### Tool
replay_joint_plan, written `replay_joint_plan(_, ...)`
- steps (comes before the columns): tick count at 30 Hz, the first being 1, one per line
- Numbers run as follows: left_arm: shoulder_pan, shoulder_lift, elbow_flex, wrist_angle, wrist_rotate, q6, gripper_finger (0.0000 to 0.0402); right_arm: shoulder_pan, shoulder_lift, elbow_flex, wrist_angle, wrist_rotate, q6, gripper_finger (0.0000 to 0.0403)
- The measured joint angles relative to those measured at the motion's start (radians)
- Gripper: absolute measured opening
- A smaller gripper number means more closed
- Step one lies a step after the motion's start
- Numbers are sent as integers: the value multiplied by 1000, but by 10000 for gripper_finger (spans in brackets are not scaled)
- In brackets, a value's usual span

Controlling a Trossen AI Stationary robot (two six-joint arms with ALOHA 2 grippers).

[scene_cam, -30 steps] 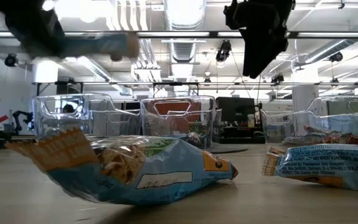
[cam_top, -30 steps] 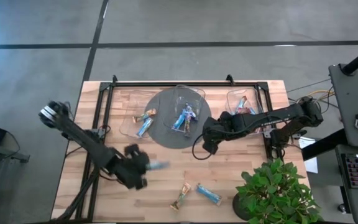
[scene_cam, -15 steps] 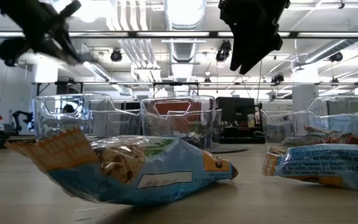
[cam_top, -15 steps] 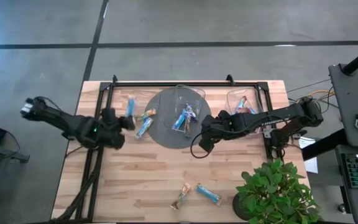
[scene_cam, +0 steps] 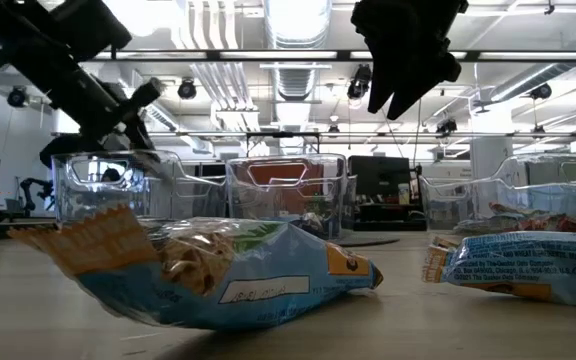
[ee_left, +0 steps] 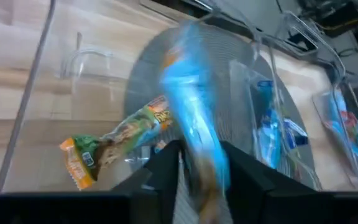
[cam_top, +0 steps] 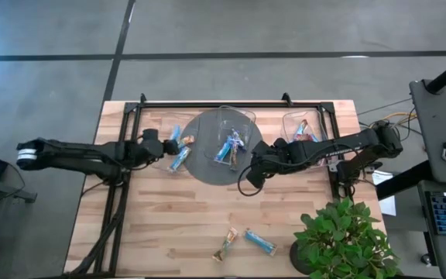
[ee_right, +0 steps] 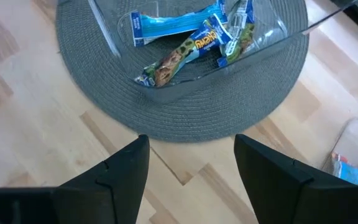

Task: Pick and place Granola Bars by type
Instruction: Put the yellow granola bar into the left transparent bin

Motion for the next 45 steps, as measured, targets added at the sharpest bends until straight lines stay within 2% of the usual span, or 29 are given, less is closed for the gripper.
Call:
replay_joint_plan(3, -1, -12, 14, 4, 17, 63, 135, 1, 0, 0, -2, -29, 1, 226)
replay_joint_plan(6, -2, -18, 60, -15, 85, 118, 164, 1, 0, 0, -2, -55, -2, 226)
replay_joint_plan(11, -20, -37, 176, -18, 161, 259, 176, 1, 0, 0, -2, -68, -6, 226)
replay_joint_plan(18, -49, -45, 342, -16, 275, 414, 177, 4, 4, 0, -3, -311, -103, 226)
replay_joint_plan(21, -59, -44, 385, -15, 301, 420, 177, 19, 17, 0, -5, -381, -111, 226)
replay_joint_plan(25, -76, -44, 415, -16, 318, 413, 177, 55, 36, -6, -6, -420, -123, 226)
replay_joint_plan(35, -123, -39, 419, 4, 333, 334, 177, 162, 159, -15, 9, -514, -120, 226)
replay_joint_plan(39, -151, -39, 418, 18, 333, 312, 177, 213, 217, -15, 63, -574, -121, 226)
replay_joint_plan(45, -186, -36, 416, 17, 331, 287, 177, 298, 290, -2, 176, -581, -101, 226)
